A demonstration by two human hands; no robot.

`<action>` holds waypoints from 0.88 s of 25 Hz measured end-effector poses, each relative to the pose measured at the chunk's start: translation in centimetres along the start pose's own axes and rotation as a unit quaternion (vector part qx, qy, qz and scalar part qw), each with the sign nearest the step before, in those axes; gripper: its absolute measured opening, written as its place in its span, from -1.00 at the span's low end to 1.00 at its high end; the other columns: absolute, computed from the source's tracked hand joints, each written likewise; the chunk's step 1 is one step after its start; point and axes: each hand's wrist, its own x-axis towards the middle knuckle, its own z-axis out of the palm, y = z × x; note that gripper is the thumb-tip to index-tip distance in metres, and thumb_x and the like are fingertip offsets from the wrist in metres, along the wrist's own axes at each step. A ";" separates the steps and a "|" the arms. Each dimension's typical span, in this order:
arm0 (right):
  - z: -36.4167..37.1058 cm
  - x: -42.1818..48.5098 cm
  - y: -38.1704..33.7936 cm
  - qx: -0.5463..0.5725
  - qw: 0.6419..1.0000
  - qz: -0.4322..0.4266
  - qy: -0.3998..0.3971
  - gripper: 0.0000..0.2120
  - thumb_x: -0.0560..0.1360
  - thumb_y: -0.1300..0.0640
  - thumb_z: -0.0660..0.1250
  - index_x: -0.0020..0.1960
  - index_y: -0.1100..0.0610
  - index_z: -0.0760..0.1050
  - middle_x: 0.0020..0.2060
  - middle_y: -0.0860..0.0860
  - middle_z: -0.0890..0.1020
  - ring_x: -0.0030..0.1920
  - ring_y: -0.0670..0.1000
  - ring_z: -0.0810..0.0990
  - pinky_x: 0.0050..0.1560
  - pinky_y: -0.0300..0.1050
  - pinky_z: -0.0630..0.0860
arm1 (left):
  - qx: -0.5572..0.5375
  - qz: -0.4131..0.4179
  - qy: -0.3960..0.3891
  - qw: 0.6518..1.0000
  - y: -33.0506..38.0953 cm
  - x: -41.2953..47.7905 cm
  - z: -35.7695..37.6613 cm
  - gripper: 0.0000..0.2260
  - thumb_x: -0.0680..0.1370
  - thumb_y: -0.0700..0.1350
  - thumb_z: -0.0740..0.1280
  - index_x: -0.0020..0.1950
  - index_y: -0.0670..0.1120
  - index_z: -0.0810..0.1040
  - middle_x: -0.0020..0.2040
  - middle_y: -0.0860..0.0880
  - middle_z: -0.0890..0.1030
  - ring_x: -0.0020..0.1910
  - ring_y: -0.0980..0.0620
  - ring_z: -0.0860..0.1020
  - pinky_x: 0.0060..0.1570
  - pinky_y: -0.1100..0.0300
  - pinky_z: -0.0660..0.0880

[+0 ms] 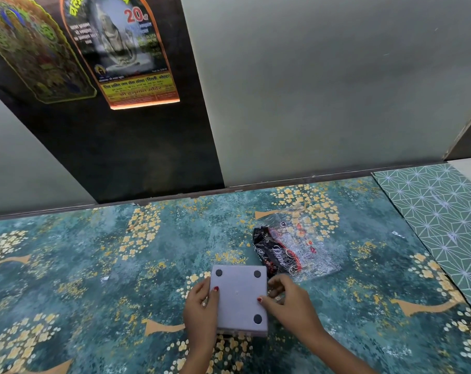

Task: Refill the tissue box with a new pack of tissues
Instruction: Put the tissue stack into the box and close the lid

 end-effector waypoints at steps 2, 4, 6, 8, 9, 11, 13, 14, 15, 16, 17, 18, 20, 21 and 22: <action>0.3 0.2 0.0 0.017 1.000 0.007 -0.017 -0.63 0.38 0.11 0.40 0.13 -0.04 0.36 -0.06 -0.09 0.52 -0.07 -0.04 0.53 -0.05 -0.07 0.56 | 0.001 0.002 0.001 1.000 -0.1 -0.1 0.0 -0.65 0.51 -0.18 0.30 0.29 -0.19 0.45 0.34 -0.12 0.46 0.00 0.02 0.50 -0.11 0.16 0.49; 0.5 0.3 0.0 0.009 0.999 0.020 -0.034 -0.43 0.41 0.12 0.37 0.36 0.00 0.25 0.13 -0.03 0.49 0.13 0.05 0.51 0.13 0.06 0.53 | -0.015 -0.022 0.008 1.000 0.0 -0.1 0.0 -0.61 0.50 -0.18 0.32 0.33 -0.20 0.41 0.33 -0.10 0.47 -0.18 0.08 0.54 -0.30 0.17 0.54; 0.5 0.5 -0.2 0.002 0.998 0.034 -0.053 -0.33 0.43 0.13 0.35 0.45 -0.02 0.12 0.26 0.01 0.46 0.22 0.08 0.48 0.19 0.06 0.49 | -0.017 -0.042 0.013 0.999 0.0 0.2 0.0 -0.63 0.49 -0.20 0.33 0.29 -0.23 0.44 0.18 -0.06 0.54 -0.30 0.17 0.49 -0.48 0.24 0.49; 0.5 0.7 -0.6 -0.007 0.997 0.043 -0.060 -0.31 0.43 0.16 0.35 0.46 -0.02 0.09 0.27 0.03 0.48 0.16 0.07 0.51 0.15 0.04 0.51 | -0.001 -0.046 0.017 0.999 0.0 0.4 -0.2 -0.68 0.48 -0.22 0.34 0.23 -0.24 0.50 0.08 -0.07 0.59 -0.35 0.16 0.47 -0.53 0.29 0.46; 0.6 0.8 -0.6 -0.010 0.997 0.046 -0.058 -0.31 0.43 0.18 0.35 0.45 0.00 0.10 0.25 0.04 0.51 0.11 0.06 0.53 0.11 0.01 0.53 | 0.005 -0.042 0.021 0.999 -0.1 0.6 -0.2 -0.69 0.48 -0.23 0.35 0.21 -0.24 0.51 0.10 -0.13 0.62 -0.34 0.14 0.48 -0.49 0.27 0.48; 0.6 0.9 -0.8 -0.007 0.997 0.063 -0.054 -0.33 0.42 0.22 0.36 0.44 0.05 0.13 0.21 0.06 0.54 0.06 0.04 0.53 0.05 -0.06 0.53 | 0.007 -0.047 0.023 0.999 0.0 0.8 -0.3 -0.70 0.46 -0.23 0.36 0.19 -0.24 0.53 0.15 -0.22 0.62 -0.29 0.12 0.50 -0.34 0.14 0.52; 0.7 0.9 -1.0 0.081 0.989 0.103 -0.071 -0.34 0.42 0.31 0.32 0.44 0.06 0.15 0.17 0.08 0.56 0.09 0.08 0.53 0.09 0.05 0.54 | 0.010 -0.050 0.017 0.999 0.0 0.7 -0.6 -0.71 0.47 -0.22 0.36 0.18 -0.22 0.55 0.16 -0.21 0.61 -0.26 0.12 0.51 -0.25 0.04 0.54; 0.7 0.8 -1.4 0.167 0.973 0.132 -0.087 -0.36 0.44 0.36 0.27 0.44 0.06 0.15 0.15 0.08 0.54 0.08 0.11 0.53 0.06 0.13 0.56 | 0.006 -0.057 0.011 0.998 0.0 0.8 -0.7 -0.71 0.47 -0.22 0.35 0.19 -0.20 0.54 0.17 -0.19 0.62 -0.23 0.07 0.53 -0.21 0.01 0.55; 0.8 0.5 -2.2 0.247 0.951 0.154 -0.103 -0.39 0.47 0.39 0.20 0.44 0.05 0.15 0.16 0.07 0.52 0.04 0.09 0.53 -0.04 0.13 0.57 | 0.002 -0.063 0.003 0.998 0.2 0.9 -0.9 -0.71 0.49 -0.22 0.34 0.21 -0.20 0.54 0.16 -0.18 0.62 -0.16 0.00 0.54 -0.19 0.01 0.55; 0.6 0.1 -3.0 0.303 0.933 0.158 -0.112 -0.44 0.50 0.38 0.16 0.43 0.03 0.18 0.19 0.06 0.49 -0.01 0.05 0.52 -0.14 0.05 0.54 | -0.018 -0.081 -0.007 0.997 0.6 1.1 -1.2 -0.70 0.49 -0.20 0.33 0.22 -0.20 0.53 0.15 -0.16 0.62 -0.09 -0.07 0.55 -0.17 0.02 0.55; 0.2 -0.2 -3.9 0.320 0.930 0.142 -0.111 -0.50 0.51 0.33 0.14 0.40 0.03 0.23 0.23 0.04 0.47 -0.03 0.02 0.50 -0.16 0.00 0.50 | -0.053 -0.100 -0.022 0.993 1.1 1.3 -1.6 -0.66 0.47 -0.14 0.36 0.22 -0.22 0.53 0.12 -0.16 0.61 -0.02 -0.13 0.55 -0.13 -0.01 0.56; -0.3 -0.2 -4.7 0.323 0.934 0.113 -0.106 -0.56 0.52 0.29 0.14 0.36 0.03 0.30 0.25 0.04 0.47 -0.02 0.02 0.50 -0.11 0.01 0.49 | -0.102 -0.126 -0.052 0.985 1.6 1.7 -2.0 -0.56 0.40 -0.01 0.42 0.18 -0.22 0.54 0.10 -0.19 0.61 0.01 -0.17 0.55 -0.10 -0.07 0.57; -1.5 0.2 -6.6 0.356 0.929 0.046 -0.092 -0.66 0.49 0.28 0.17 0.21 0.05 0.46 0.20 0.05 0.51 0.04 0.06 0.52 -0.03 0.02 0.56 | -0.198 -0.138 -0.139 0.960 3.3 2.2 -2.8 -0.27 0.08 0.29 0.50 0.07 -0.16 0.56 0.06 -0.23 0.61 0.00 -0.23 0.58 -0.17 -0.08 0.61; -2.2 0.3 -7.8 0.388 0.917 0.014 -0.093 -0.70 0.48 0.30 0.18 0.11 0.06 0.52 0.15 0.06 0.55 0.03 0.07 0.55 -0.05 -0.03 0.58 | -0.249 -0.133 -0.192 0.940 4.2 2.4 -2.9 -0.19 -0.02 0.34 0.50 0.07 -0.13 0.57 0.06 -0.25 0.62 -0.01 -0.24 0.59 -0.19 -0.06 0.63; -2.6 0.7 -8.8 0.416 0.903 -0.008 -0.110 -0.73 0.48 0.31 0.17 0.03 0.07 0.56 0.09 0.05 0.61 0.01 0.06 0.58 -0.05 -0.06 0.57 | -0.315 -0.132 -0.247 0.907 4.8 2.5 -2.8 -0.17 -0.03 0.34 0.51 0.09 -0.13 0.58 0.06 -0.24 0.62 -0.02 -0.23 0.60 -0.16 -0.06 0.63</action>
